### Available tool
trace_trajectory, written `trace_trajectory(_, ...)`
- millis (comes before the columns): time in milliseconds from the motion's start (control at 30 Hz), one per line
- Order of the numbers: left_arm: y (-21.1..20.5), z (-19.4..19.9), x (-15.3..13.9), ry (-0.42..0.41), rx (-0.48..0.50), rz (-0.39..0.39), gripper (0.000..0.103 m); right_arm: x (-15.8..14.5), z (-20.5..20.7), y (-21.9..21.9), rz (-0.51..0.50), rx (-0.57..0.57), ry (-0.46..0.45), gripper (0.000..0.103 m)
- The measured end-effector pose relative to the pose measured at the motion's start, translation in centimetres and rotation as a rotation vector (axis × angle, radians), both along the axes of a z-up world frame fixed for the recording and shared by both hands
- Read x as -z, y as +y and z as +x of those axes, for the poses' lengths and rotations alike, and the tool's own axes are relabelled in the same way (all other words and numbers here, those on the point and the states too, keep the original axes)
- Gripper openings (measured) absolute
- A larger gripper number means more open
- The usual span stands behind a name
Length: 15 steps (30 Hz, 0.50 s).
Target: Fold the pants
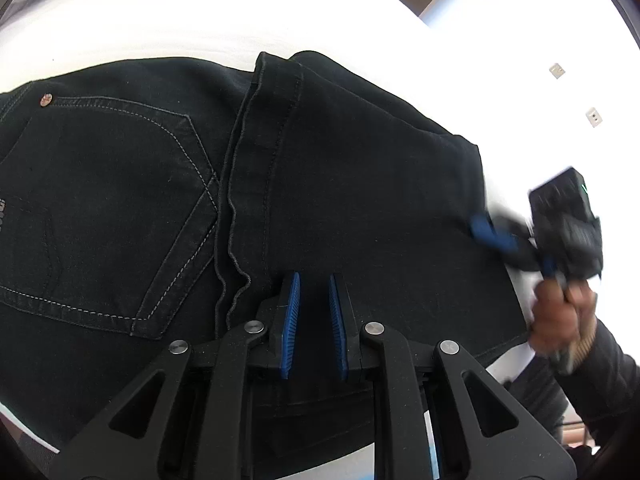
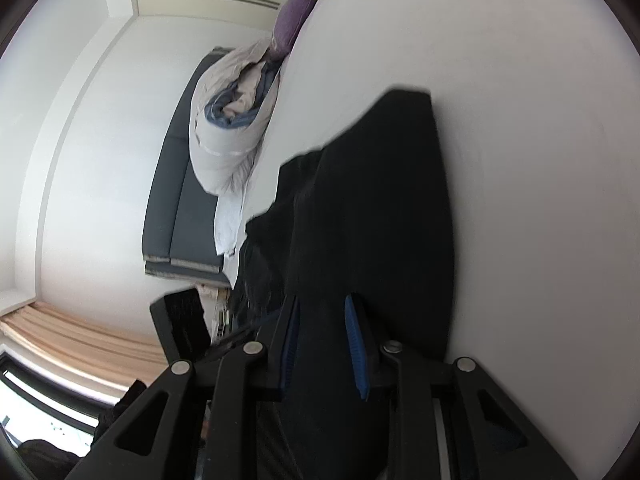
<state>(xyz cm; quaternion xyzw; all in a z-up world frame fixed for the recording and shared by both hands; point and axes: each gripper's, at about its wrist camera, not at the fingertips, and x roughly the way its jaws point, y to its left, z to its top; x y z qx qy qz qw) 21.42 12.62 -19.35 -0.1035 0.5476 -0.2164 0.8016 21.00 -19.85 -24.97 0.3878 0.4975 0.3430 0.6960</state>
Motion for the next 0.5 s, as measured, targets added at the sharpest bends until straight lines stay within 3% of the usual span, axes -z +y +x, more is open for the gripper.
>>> trace_trajectory(133, -2.1, -0.1, 0.4, 0.002, -0.013, 0.005, 0.015, -0.8, -5.3, 2.3, -0.047, -0.118, -0.019, 0.027)
trace_trajectory(233, -0.7, -0.1, 0.5, -0.004, -0.015, 0.014, 0.015, -0.9, -8.0, 3.4, -0.044, -0.191, 0.017, 0.026)
trace_trajectory(300, -1.9, -0.8, 0.1, -0.014, -0.015, 0.028, 0.015, -1.8, -9.3, 4.2, -0.133, -0.263, -0.017, 0.027)
trace_trajectory(367, -2.3, -1.0, 0.0, -0.024, -0.014, 0.044, 0.015, -3.1, -9.1, 4.1, -0.111, -0.26, -0.047, 0.029)
trace_trajectory(500, -2.9, -0.8, 0.0, -0.032, -0.012, 0.066, 0.015, -6.8, -5.5, 2.8, 0.01, -0.148, -0.14, 0.031)
